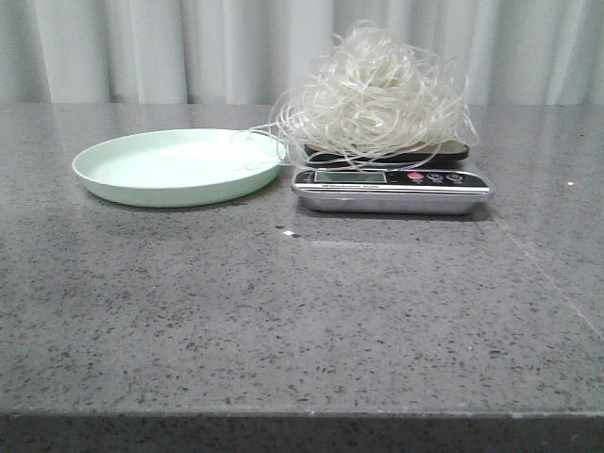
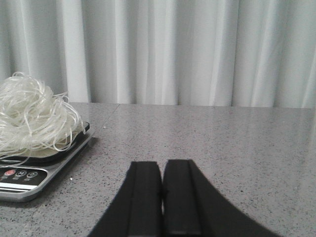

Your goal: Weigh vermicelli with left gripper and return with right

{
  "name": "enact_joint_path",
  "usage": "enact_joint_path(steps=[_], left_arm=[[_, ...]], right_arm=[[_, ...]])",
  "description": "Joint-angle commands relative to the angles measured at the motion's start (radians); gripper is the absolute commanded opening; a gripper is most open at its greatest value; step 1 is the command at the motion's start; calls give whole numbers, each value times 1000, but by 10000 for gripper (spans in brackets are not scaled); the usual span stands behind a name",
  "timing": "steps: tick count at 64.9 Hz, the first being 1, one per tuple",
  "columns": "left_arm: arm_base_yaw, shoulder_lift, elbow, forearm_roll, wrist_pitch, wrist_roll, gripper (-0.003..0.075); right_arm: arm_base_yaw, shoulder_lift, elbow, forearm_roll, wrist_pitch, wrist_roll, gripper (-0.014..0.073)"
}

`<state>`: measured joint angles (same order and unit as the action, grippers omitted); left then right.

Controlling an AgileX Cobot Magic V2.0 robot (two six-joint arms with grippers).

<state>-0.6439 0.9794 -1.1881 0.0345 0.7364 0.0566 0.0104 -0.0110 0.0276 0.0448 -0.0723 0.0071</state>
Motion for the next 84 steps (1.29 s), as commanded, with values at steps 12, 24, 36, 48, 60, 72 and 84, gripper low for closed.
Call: enact_joint_path(steps=[12, 24, 36, 48, 60, 72, 84], left_arm=[[3, -373, 272, -5, -146, -7, 270], [3, -630, 482, -3, -184, -7, 270], [3, -871, 641, -4, -193, -7, 270], [3, -1007, 750, -4, -216, -7, 267], [3, -995, 757, -4, -241, -7, 130], [3, -995, 766, -4, -248, -7, 134], [3, -995, 772, -4, -259, -7, 134]], right_arm=[[-6, -15, -8, -10, -72, -7, 167], [-6, -15, -8, -10, -72, -7, 167], [-6, -15, -8, -10, -72, -7, 167], [-6, -15, -8, -10, -72, -7, 167], [-6, -15, -8, -10, -72, -7, 167], [-6, -15, -9, -9, -110, -7, 167], [-4, -15, -65, 5, -290, 6, 167]])
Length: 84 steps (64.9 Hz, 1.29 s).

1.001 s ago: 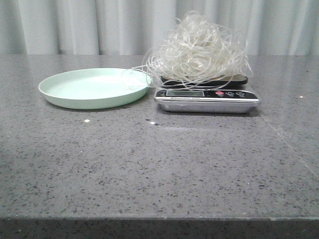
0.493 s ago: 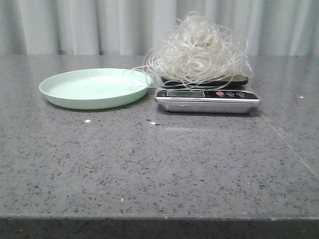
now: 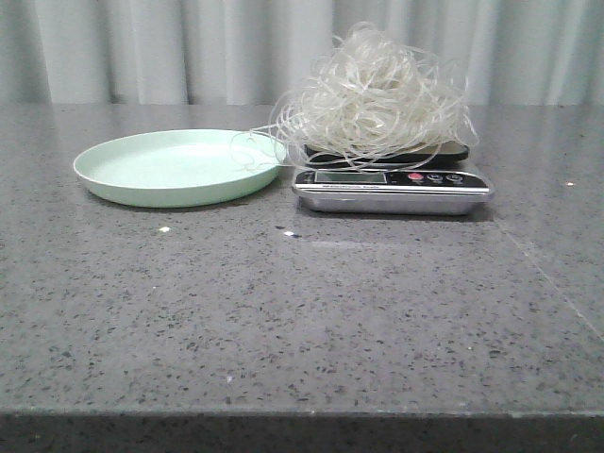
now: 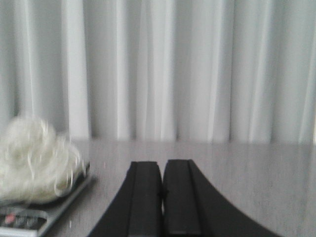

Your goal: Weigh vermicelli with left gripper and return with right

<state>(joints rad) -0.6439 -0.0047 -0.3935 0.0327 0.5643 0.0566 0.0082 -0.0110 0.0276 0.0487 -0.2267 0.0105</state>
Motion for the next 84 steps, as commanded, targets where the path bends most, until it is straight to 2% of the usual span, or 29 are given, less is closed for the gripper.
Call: enact_joint_path(steps=[1, 4, 10, 26, 35, 40, 49, 56, 62, 67, 77, 84], left_arm=[[3, -11, -23, -3, -87, -7, 134], [3, -11, -23, -3, -87, -7, 134], [3, -11, -23, -3, -87, -7, 134], [3, -11, -23, -3, -92, -7, 134], [3, -11, -23, -3, -92, -7, 134], [3, -11, -23, -3, -92, -7, 134], [3, -11, -23, -3, -92, -7, 134], [3, -11, -23, -3, -92, -7, 134], [3, -11, -23, -3, -92, -7, 134], [3, -11, -23, -3, -92, -7, 134], [3, -11, -23, -3, -92, -7, 134], [3, -11, -23, -3, -92, -7, 134]], right_arm=[[-2, -12, -77, 1, -127, 2, 167], [-2, -4, -118, 1, -90, 1, 167], [-2, 68, -253, 1, 86, 1, 167], [-1, 392, -562, 11, 438, 1, 167], [-1, 471, -585, 19, 468, 1, 167], [-1, 482, -585, 27, 532, 1, 167], [-1, 482, -584, 27, 561, 1, 167], [7, 487, -584, 40, 541, 1, 167], [58, 513, -590, 47, 518, -4, 175], [125, 565, -622, 47, 550, -41, 234], [245, 716, -739, 47, 602, -52, 498], [309, 829, -846, 47, 625, -52, 594]])
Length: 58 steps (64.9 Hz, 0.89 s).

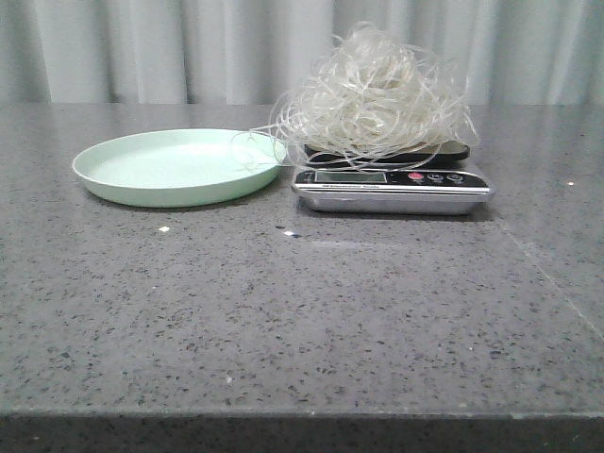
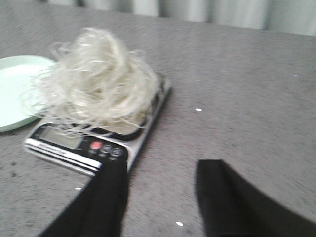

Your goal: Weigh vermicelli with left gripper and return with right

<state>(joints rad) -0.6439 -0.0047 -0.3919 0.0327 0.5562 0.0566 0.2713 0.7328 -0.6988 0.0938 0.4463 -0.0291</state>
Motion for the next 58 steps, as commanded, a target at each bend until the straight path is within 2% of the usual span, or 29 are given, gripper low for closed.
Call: enact_joint_path(steps=[1, 16, 34, 45, 58], left_arm=[[3, -11, -25, -3, -84, -7, 134], [3, -11, -25, -3, -84, -7, 134], [3, -11, -25, -5, -78, -7, 134], [3, -11, -25, -4, -76, -7, 134], [3, -11, -17, -4, -79, -7, 134]], right_arm=[[53, 103, -134, 2, -46, -13, 596], [137, 414, -427, 1, 20, -16, 598], [141, 738, -761, 1, 185, -16, 598], [141, 890, -904, 1, 261, -16, 598], [141, 1016, -994, -41, 319, -16, 598]])
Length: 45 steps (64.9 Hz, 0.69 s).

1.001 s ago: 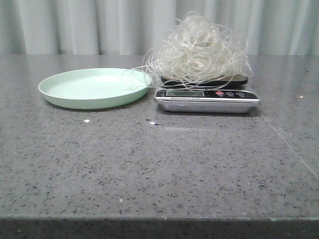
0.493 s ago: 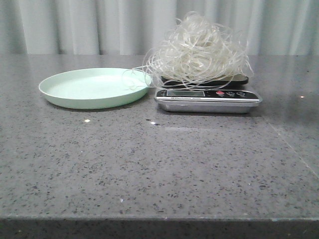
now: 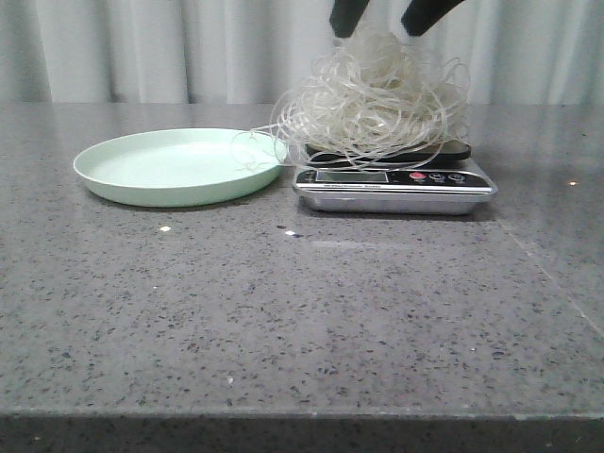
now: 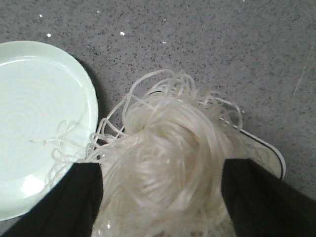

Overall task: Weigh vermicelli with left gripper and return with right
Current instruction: 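Lower the right gripper onto the vermicelli on the scale and grasp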

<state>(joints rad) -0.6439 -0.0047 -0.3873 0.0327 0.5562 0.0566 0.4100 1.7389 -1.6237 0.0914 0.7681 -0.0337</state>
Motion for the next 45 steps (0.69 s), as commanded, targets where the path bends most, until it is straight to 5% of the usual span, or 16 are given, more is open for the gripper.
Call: enact_joint_path(steps=[1, 17, 21, 30, 45], left_arm=[[3, -11, -21, -4, -79, -7, 134], [3, -11, -21, -4, -79, -7, 134], [3, -11, -21, -4, -79, -7, 134], [3, -11, -21, -4, -79, -7, 134], [3, -11, -21, -4, -79, -7, 134]], right_arm=[[2, 15, -70, -43, 1, -11, 598], [2, 109, -73, -91, 73, -11, 575], [2, 116, -73, -91, 84, -11, 480], [2, 114, -74, -91, 93, -11, 121], [15, 114, -237, -50, 185, -11, 165]])
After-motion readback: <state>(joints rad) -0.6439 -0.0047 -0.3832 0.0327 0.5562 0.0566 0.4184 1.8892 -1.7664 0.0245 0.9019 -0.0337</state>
